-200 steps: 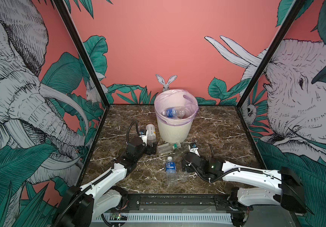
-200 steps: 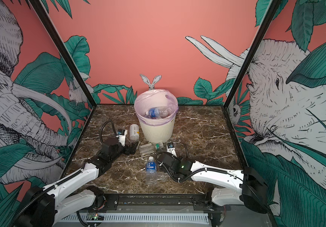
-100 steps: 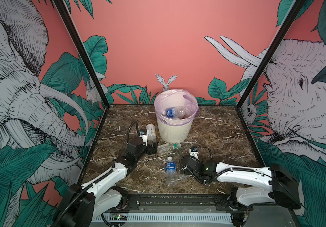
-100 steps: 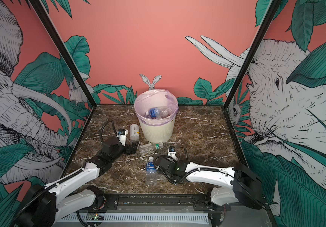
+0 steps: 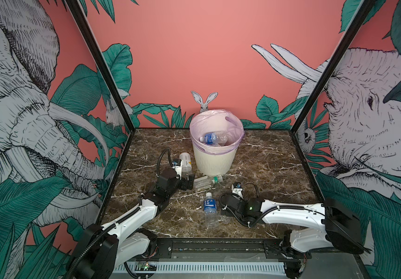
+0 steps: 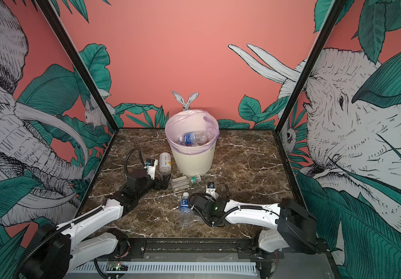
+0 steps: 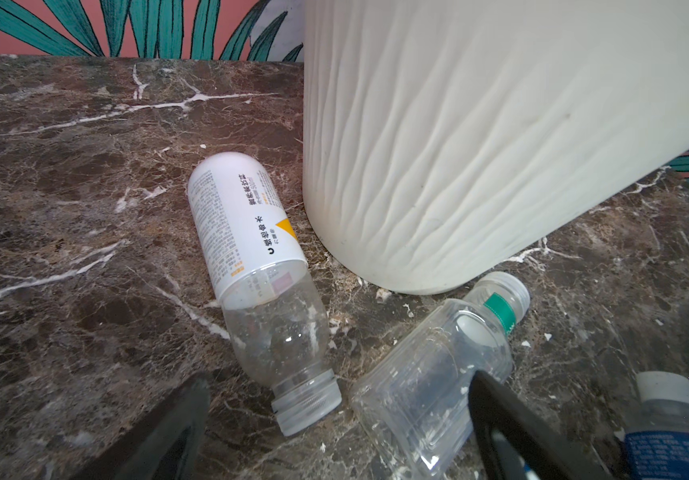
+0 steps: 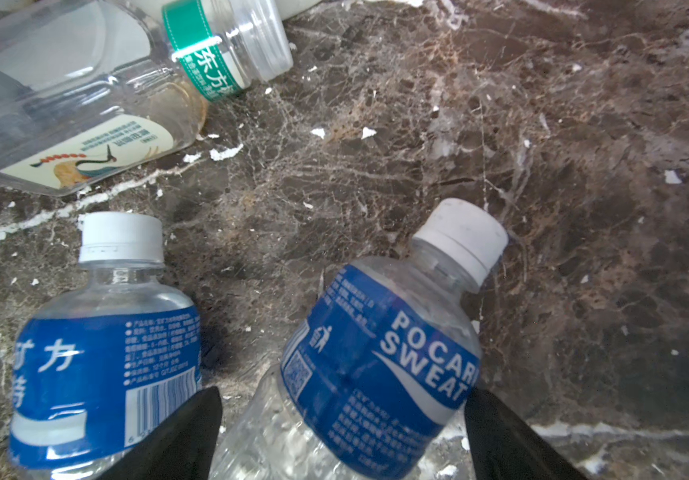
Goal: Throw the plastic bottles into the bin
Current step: 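Lower the right gripper onto the Pocari Sweat bottle and close it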
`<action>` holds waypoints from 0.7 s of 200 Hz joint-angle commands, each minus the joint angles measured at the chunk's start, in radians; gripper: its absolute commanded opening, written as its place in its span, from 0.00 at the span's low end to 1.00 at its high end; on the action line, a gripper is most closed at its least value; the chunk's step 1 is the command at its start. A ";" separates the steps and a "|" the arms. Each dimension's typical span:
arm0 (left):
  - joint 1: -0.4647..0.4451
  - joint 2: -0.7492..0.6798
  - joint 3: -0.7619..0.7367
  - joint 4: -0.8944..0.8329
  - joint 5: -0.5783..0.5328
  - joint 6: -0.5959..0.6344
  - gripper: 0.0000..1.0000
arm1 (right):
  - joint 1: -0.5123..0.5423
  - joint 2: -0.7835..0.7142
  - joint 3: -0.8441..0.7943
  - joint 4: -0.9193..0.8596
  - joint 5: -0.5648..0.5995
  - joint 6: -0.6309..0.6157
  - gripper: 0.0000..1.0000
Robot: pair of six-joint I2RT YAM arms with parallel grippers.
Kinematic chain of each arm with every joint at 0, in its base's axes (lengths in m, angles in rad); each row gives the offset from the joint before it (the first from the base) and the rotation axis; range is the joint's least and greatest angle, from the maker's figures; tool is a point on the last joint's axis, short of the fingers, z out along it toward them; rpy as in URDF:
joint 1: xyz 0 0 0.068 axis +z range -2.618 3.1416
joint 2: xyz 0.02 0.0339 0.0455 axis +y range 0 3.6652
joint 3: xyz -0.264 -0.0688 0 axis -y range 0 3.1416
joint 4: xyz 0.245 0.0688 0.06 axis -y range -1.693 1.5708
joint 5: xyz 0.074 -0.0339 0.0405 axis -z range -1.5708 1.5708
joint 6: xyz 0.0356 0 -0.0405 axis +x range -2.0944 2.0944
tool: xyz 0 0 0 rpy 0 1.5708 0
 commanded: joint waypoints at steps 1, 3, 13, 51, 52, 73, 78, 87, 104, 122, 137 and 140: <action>0.006 0.004 -0.002 0.022 -0.005 -0.004 0.98 | 0.006 0.005 -0.013 0.018 0.002 0.021 0.91; 0.006 0.004 -0.002 0.023 -0.005 -0.004 0.98 | 0.006 0.006 -0.012 0.016 0.003 0.018 0.91; 0.006 0.005 -0.001 0.021 -0.010 -0.004 0.98 | 0.003 0.008 -0.010 0.010 0.006 0.000 0.88; 0.005 0.008 -0.004 0.019 -0.019 -0.006 0.98 | -0.059 -0.007 -0.027 -0.009 -0.026 -0.102 0.82; 0.006 0.009 -0.003 0.017 -0.020 -0.006 0.98 | -0.061 -0.007 -0.027 -0.009 -0.027 -0.104 0.82; 0.006 0.014 -0.002 0.016 -0.025 -0.006 0.98 | -0.089 -0.027 -0.032 -0.027 -0.029 -0.153 0.80; 0.006 0.015 -0.001 0.014 -0.027 -0.006 0.98 | -0.093 -0.030 -0.031 -0.032 -0.027 -0.162 0.79; 0.006 0.015 0.000 0.012 -0.028 -0.007 0.98 | -0.101 -0.029 -0.027 -0.045 -0.025 -0.178 0.79; 0.006 0.020 0.000 0.011 -0.032 -0.007 0.98 | -0.112 -0.019 -0.017 -0.064 -0.025 -0.203 0.81; 0.006 0.027 0.002 0.014 -0.031 -0.008 0.98 | -0.114 -0.007 -0.014 -0.051 -0.050 -0.208 0.85; 0.006 0.035 0.005 0.013 -0.028 -0.010 0.98 | -0.114 0.007 -0.021 -0.025 -0.072 -0.204 0.85; 0.006 0.036 0.004 0.012 -0.028 -0.010 0.98 | -0.114 0.010 -0.022 -0.022 -0.077 -0.203 0.85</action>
